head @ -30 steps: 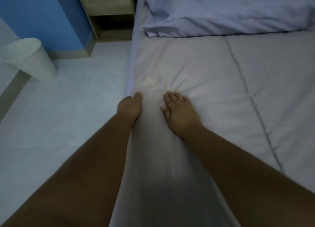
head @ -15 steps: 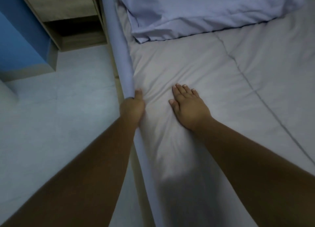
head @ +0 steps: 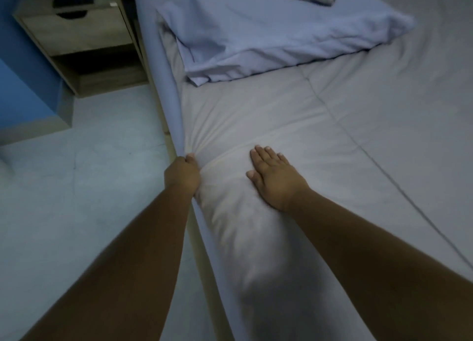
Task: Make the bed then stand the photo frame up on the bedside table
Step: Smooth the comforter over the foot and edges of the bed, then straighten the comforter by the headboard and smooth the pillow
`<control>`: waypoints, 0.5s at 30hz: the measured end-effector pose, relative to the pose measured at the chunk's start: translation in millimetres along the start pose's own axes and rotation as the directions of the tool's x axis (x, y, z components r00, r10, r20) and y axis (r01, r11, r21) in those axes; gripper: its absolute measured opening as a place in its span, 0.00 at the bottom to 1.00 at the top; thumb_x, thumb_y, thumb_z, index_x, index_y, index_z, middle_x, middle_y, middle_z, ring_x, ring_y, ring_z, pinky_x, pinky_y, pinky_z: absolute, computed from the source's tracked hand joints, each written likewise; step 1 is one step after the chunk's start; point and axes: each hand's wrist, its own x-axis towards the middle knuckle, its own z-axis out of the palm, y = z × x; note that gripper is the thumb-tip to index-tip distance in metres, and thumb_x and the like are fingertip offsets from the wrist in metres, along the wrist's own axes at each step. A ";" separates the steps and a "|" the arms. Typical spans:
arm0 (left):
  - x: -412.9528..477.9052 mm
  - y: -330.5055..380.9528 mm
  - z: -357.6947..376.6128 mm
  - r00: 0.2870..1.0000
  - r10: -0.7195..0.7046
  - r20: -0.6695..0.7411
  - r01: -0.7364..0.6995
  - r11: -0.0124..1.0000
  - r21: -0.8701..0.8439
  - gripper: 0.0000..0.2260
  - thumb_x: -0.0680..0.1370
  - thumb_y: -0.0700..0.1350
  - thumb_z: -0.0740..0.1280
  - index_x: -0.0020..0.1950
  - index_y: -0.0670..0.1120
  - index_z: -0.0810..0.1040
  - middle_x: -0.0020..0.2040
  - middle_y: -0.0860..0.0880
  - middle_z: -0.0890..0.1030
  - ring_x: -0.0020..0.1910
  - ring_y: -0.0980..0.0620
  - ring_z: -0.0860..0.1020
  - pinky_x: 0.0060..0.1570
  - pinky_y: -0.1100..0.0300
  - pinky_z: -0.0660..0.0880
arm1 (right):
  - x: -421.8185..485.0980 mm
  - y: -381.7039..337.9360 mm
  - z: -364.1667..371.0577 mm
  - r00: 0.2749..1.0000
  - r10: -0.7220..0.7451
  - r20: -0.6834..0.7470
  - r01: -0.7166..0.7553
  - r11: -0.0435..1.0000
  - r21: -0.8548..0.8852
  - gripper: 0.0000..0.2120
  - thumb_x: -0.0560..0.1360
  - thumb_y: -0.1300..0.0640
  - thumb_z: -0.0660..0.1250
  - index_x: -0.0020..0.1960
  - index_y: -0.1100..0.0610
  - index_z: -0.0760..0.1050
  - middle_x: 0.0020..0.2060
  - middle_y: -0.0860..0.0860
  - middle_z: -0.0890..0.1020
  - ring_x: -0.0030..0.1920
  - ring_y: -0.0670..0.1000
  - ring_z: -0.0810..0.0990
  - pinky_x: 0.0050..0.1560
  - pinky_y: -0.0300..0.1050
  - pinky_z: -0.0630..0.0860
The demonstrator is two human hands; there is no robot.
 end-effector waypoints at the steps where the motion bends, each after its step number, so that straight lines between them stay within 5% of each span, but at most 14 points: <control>1: -0.7 1.4 -1.1 1.000 -0.001 0.015 0.001 1.000 0.002 0.24 0.83 0.51 0.48 0.66 0.35 0.71 0.66 0.34 0.73 0.65 0.37 0.71 0.66 0.51 0.66 | 0.4 1.1 -1.6 1.000 0.006 0.009 -0.006 1.000 0.002 0.27 0.82 0.46 0.47 0.77 0.55 0.47 0.78 0.52 0.49 0.77 0.51 0.46 0.75 0.46 0.43; 4: 2.5 9.0 -5.3 0.996 -0.042 0.077 0.048 0.996 -0.071 0.26 0.83 0.54 0.48 0.66 0.36 0.71 0.65 0.34 0.74 0.62 0.37 0.74 0.64 0.48 0.72 | 7.0 -3.3 -3.9 0.999 0.047 0.001 -0.047 0.998 0.033 0.27 0.82 0.46 0.47 0.77 0.56 0.48 0.78 0.52 0.50 0.77 0.51 0.47 0.75 0.47 0.43; 10: 64.6 49.8 -7.3 0.995 -0.091 0.043 0.099 0.951 -0.292 0.30 0.82 0.57 0.48 0.71 0.34 0.66 0.72 0.35 0.67 0.71 0.39 0.67 0.71 0.53 0.61 | 63.9 -17.1 -7.3 0.986 0.136 -0.095 -0.123 0.983 0.133 0.27 0.82 0.47 0.47 0.77 0.56 0.49 0.78 0.52 0.51 0.77 0.51 0.47 0.75 0.46 0.43; 15: 139.4 70.1 -20.6 0.998 0.036 0.048 -0.023 0.968 -0.249 0.27 0.82 0.56 0.51 0.72 0.38 0.67 0.71 0.37 0.69 0.70 0.40 0.67 0.72 0.52 0.62 | 135.9 -23.1 -14.5 0.963 0.216 -0.159 -0.198 0.972 0.123 0.27 0.82 0.46 0.47 0.77 0.56 0.50 0.78 0.51 0.52 0.77 0.51 0.48 0.75 0.47 0.42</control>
